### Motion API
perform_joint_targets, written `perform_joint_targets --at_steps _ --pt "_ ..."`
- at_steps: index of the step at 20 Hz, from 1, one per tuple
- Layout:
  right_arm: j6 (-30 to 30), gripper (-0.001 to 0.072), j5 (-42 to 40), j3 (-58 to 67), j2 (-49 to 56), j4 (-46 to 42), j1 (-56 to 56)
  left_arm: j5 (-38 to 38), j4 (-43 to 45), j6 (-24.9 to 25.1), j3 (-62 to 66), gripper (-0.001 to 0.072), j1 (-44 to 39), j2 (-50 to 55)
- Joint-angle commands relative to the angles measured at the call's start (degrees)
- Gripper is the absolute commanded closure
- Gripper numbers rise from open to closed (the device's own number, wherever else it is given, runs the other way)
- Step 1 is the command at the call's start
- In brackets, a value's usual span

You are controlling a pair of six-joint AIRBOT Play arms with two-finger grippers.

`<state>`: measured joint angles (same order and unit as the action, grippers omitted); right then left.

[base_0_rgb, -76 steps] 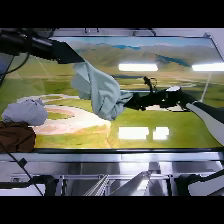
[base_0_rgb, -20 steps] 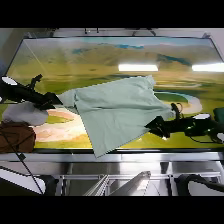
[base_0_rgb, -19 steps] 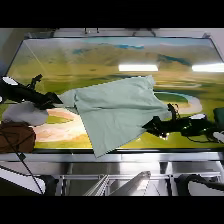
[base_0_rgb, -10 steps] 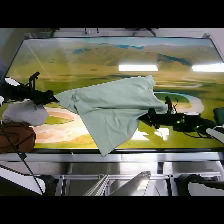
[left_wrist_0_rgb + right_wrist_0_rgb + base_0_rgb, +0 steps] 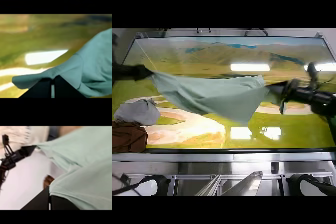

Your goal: Fold the shirts.

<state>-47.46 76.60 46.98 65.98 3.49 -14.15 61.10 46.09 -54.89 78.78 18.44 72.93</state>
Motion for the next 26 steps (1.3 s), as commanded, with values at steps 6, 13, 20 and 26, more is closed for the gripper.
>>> perform_joint_targets --at_steps 6,13,20,26 --pt "-0.02 0.0693 11.58 19.30 -27.71 13.81 -16.09 -14.93 -5.07 3.48 7.58 0.0679 4.09 -46.60" --pt "-7.85 0.0694 -1.55 26.12 -36.22 -9.79 -20.98 12.94 -9.49 3.54 30.21 0.0678 7.61 -27.82" --pt "-6.69 0.0693 -12.85 -4.20 -19.10 -13.97 -12.07 25.62 -6.54 0.92 37.18 0.0679 -10.14 18.32" --pt "8.22 0.0671 -33.77 -7.08 12.52 -8.37 -8.39 15.52 10.29 -0.52 43.17 0.0632 -18.99 46.45"
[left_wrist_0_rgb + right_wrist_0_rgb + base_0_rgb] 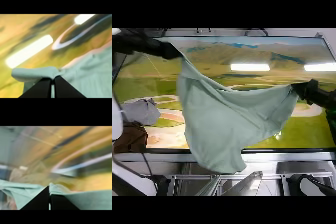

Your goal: Fold the shirts.

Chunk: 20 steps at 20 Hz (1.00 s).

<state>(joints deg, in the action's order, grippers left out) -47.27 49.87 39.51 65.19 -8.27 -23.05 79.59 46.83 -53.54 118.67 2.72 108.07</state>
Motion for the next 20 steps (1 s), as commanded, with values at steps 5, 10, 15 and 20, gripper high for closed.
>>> perform_joint_targets --at_steps 5,10,15,20 --pt "2.40 0.0317 10.12 19.39 19.34 -9.70 -8.92 -5.53 9.73 -9.77 -2.27 0.0004 2.47 1.42" --pt "-11.52 0.0217 14.82 35.32 23.47 -37.07 -14.84 7.13 -1.38 -11.06 -23.78 0.0263 6.91 -14.29" --pt "-9.99 0.0231 15.34 35.56 28.35 -36.06 -14.58 6.47 -1.62 -17.35 -57.22 0.0003 2.95 -27.96" --pt "-8.04 0.0231 16.20 35.56 28.39 -34.42 -14.58 1.62 -1.86 -25.27 -76.41 0.0004 -4.72 -35.12"
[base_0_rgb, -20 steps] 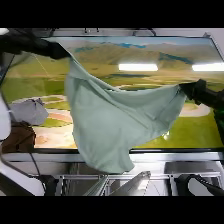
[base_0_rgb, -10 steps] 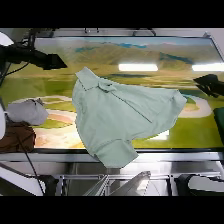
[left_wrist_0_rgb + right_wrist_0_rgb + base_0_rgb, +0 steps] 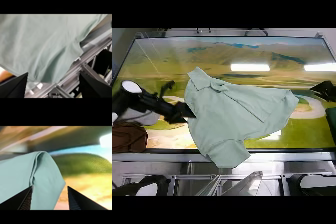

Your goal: Fold the shirts.

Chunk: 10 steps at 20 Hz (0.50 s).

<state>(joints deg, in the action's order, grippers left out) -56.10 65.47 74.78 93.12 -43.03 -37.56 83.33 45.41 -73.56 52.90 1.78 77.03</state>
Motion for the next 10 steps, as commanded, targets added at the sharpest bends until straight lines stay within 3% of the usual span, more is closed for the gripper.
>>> perform_joint_targets --at_steps 1,4,10 --pt "0.81 0.0231 0.61 0.28 0.46 0.61 -0.09 -2.54 -0.44 -7.08 -13.05 0.0004 -5.68 -4.87" --pt "0.83 0.0231 1.01 0.28 0.46 0.79 -0.07 -5.31 -0.46 -10.97 -18.56 0.0004 -10.80 -5.66" --pt "0.81 0.0231 2.45 0.28 0.46 0.83 -0.07 -17.49 -2.49 -11.82 -18.12 0.0004 -19.39 1.60"
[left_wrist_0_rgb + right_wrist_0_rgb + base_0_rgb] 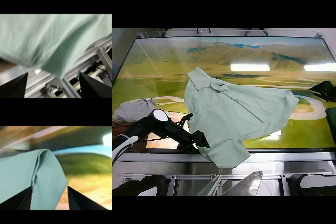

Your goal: Fold the shirts.

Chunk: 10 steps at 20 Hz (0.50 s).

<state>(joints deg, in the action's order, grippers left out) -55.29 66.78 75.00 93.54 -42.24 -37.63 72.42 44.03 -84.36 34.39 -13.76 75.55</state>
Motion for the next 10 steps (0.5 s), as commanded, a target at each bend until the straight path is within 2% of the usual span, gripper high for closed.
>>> perform_joint_targets --at_steps 1,5,9,10 --pt "0.02 0.0231 1.68 0.07 0.04 0.02 -0.02 -7.82 -1.05 -0.13 2.12 0.0004 -4.85 4.57" --pt "0.02 0.0231 2.36 0.07 0.04 0.04 -0.02 -6.60 1.92 0.92 7.23 0.0005 -5.20 8.33" --pt "0.00 0.0231 2.49 0.07 0.04 0.04 -0.02 -10.56 3.06 2.08 7.87 0.0006 -4.92 8.98" --pt "0.00 0.0231 2.69 0.07 0.04 0.04 0.00 -10.71 4.22 2.05 8.83 0.0056 -4.09 8.98"
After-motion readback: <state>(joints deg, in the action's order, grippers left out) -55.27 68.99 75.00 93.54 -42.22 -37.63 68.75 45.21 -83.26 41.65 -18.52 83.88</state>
